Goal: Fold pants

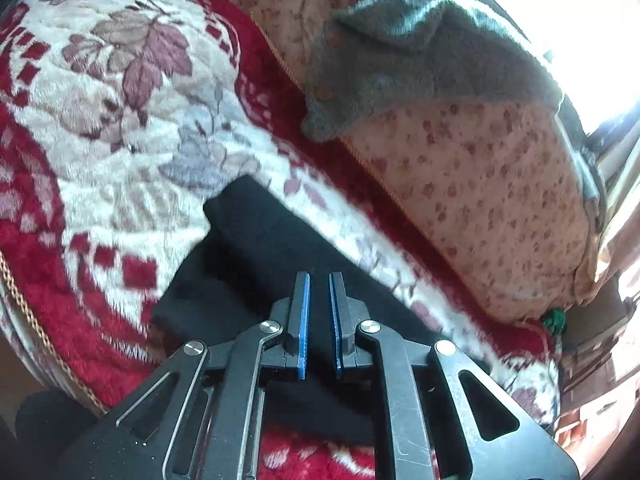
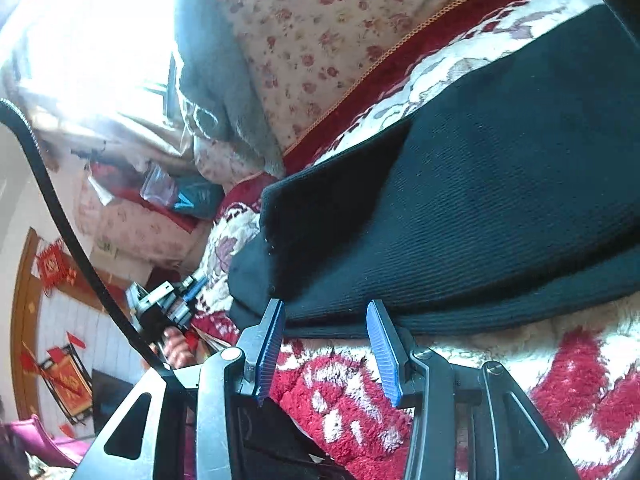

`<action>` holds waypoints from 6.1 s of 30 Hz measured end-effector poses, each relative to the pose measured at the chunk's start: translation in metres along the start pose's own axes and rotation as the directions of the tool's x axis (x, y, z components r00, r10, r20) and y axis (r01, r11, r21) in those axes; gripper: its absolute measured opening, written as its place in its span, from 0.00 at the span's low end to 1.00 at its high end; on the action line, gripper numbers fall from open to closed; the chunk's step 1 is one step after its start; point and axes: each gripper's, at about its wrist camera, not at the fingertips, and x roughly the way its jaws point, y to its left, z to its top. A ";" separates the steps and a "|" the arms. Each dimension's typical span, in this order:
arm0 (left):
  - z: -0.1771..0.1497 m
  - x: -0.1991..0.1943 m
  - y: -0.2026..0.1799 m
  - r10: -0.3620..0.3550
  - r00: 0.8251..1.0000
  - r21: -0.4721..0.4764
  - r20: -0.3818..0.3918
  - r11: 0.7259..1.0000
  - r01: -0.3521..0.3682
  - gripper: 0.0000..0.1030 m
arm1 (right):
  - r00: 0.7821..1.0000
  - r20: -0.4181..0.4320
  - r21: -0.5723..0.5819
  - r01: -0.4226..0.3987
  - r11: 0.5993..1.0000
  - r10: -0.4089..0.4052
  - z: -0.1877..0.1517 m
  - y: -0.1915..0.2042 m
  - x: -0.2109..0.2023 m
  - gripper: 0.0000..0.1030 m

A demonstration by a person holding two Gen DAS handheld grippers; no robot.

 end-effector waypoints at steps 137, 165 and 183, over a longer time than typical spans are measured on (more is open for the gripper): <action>-0.084 -0.023 -0.048 0.246 0.965 0.210 0.086 0.943 -0.259 0.22 | 0.891 0.335 0.106 0.287 0.952 -0.306 0.052 -0.068 -0.148 0.12; -0.075 -0.003 -0.064 0.163 0.987 0.207 0.014 0.965 -0.162 0.22 | 0.682 0.358 0.032 0.674 0.738 -0.638 0.049 -0.005 -0.168 0.28; -0.066 0.028 -0.072 0.136 0.991 0.259 -0.013 0.957 -0.129 0.41 | 0.965 -0.254 -0.182 0.014 0.983 -0.061 0.108 0.077 0.141 0.36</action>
